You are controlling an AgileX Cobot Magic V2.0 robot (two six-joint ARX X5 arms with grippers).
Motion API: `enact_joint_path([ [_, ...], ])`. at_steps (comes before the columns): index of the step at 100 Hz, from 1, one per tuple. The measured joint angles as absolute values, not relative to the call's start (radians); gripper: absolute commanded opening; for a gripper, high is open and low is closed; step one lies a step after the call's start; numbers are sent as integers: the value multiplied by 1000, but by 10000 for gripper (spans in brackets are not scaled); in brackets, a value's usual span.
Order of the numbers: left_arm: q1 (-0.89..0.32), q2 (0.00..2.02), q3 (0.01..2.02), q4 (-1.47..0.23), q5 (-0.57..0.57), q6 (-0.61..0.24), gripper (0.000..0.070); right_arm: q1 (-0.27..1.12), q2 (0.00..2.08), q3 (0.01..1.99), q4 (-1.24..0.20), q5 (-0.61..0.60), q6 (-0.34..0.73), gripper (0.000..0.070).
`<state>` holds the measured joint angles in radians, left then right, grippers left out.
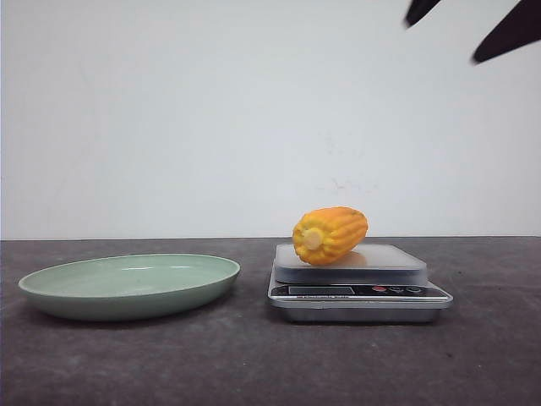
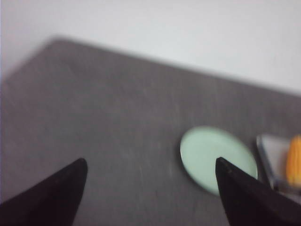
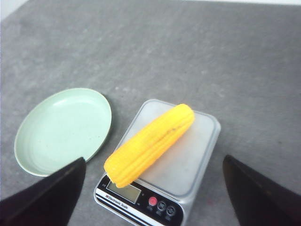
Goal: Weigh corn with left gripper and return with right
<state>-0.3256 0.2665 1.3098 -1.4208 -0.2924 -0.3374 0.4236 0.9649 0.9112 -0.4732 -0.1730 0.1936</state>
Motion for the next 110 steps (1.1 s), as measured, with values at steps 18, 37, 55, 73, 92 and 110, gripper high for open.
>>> enact_joint_path([
  [18,-321,267,1143,-1404,-237,-337,509,512,1116,917,-385,-113,246,594],
  [37,-321,267,1082,-1357,-236,-337,509,570,1310,993,-387,-52,283,595],
  [55,-321,267,1081,-1341,-236,-332,509,583,1475,1097,-405,-23,307,596],
  [73,-321,267,1081,-1341,-235,-332,509,583,1588,1131,-408,4,331,596],
  [92,-321,267,1081,-1342,-236,-328,509,583,1650,1131,-436,16,351,591],
  [110,-321,267,1081,-1342,-235,-323,509,590,1650,1131,-436,21,357,397],
])
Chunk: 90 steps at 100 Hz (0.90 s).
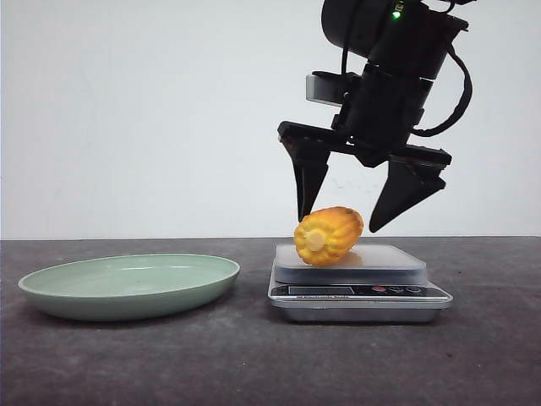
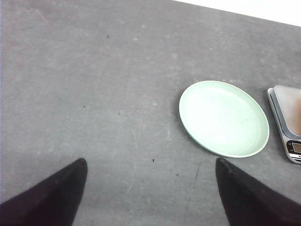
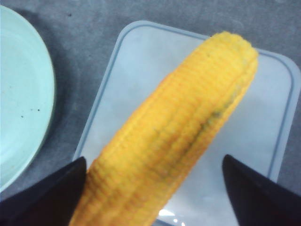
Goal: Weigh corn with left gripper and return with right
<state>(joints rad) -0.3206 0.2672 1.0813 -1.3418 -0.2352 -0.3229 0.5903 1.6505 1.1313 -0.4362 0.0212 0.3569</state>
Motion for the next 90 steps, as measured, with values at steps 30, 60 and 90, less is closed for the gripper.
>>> enact_joint_path([
  [30,-321,267,1081,-1357,-236,-321,509,595,1650,1135,-456,22,368,63],
  [60,-321,267,1081,-1357,-236,-314,509,607,1641,1135,-456,96,370,0],
  [90,-321,267,1081,-1356,-236,-313,509,679,1443,1181,-461,104,338,0],
])
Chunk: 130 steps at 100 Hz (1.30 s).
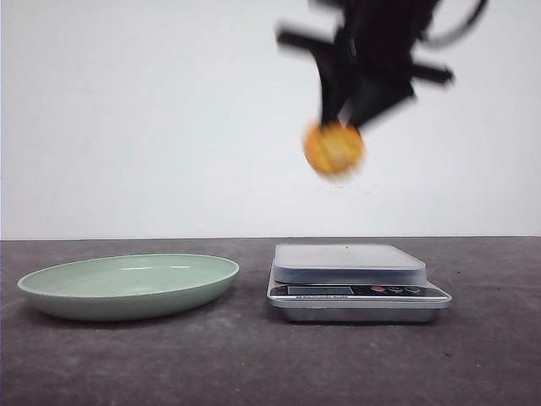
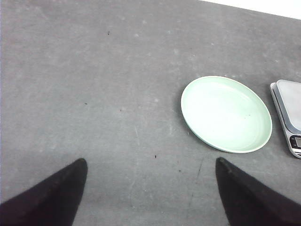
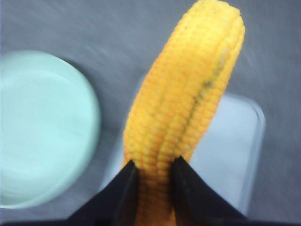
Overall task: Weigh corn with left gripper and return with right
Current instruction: 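Grasp the corn on the scale with the right gripper and lift, then carry the corn with the right gripper to the plate and lower it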
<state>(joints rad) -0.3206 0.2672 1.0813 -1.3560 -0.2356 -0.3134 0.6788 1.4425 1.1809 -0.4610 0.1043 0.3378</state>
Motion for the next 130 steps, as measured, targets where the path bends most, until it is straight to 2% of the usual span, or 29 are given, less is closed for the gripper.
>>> enact_joint_path([
  [20,-321,267,1081,-1353,-236,-313,509,794,1462,1306,-450,105,338,0],
  [52,-321,267,1081,-1350,-236,-313,509,931,1691,1448,-384,104,356,0],
  [88,-321,267,1081,-1350,-236,-313,509,942,1928,1466,-331,104,428,0],
  [123,-321,267,1081,-1362,-236,-313,509,941,2013,1466,-321,97,450,0],
  [130,-321,267,1081,-1367,-236,-313,509,941,2016,1466,-320,98,451,45],
])
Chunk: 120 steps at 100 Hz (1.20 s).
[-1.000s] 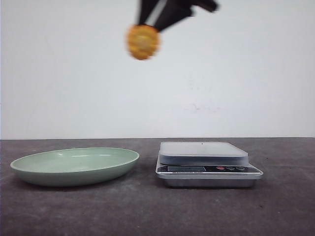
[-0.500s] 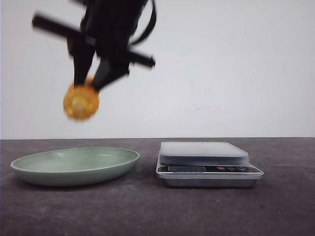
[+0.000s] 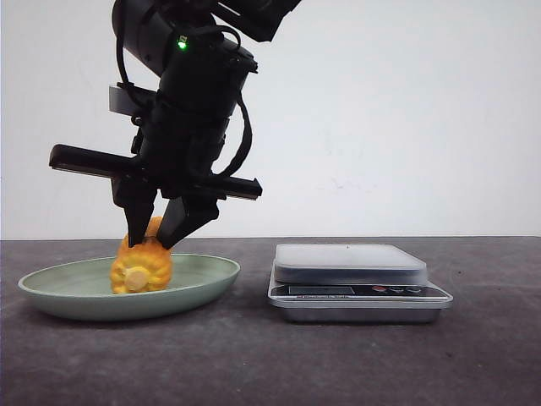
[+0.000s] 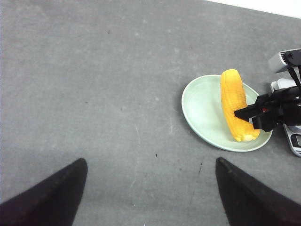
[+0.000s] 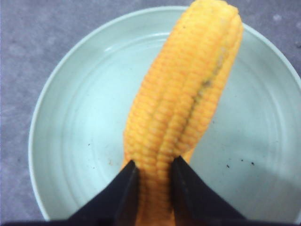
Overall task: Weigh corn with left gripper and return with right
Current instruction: 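Carry the corn with the right gripper to the plate and lower it, then open the right gripper and withdraw it from the plate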
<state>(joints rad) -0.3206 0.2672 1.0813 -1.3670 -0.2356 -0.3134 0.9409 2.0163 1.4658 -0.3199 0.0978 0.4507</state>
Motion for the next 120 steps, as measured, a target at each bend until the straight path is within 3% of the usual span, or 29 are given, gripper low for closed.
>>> enact_joint_path([
  [4,-321,267,1081,-1368,-236,-313,509,941,2016,1466,-316,99,451,141],
  [15,-321,267,1081,-1370,-236,-313,509,941,2016,1466,-300,101,451,548],
  [20,-321,267,1081,-1372,-236,-313,509,941,2016,1466,-300,101,451,621],
  [39,-321,267,1081,-1374,-236,-313,509,941,2016,1472,-306,101,447,614],
  [55,-321,267,1081,-1374,-236,-313,509,908,1961,1497,-410,100,398,602],
  [70,-321,267,1081,-1372,-236,-313,509,823,1771,1520,-464,104,346,470],
  [90,-321,267,1081,-1370,-236,-313,509,674,1462,1536,-571,143,265,470],
  [120,-321,267,1081,-1309,-236,-313,509,438,1081,1536,-917,195,163,470],
])
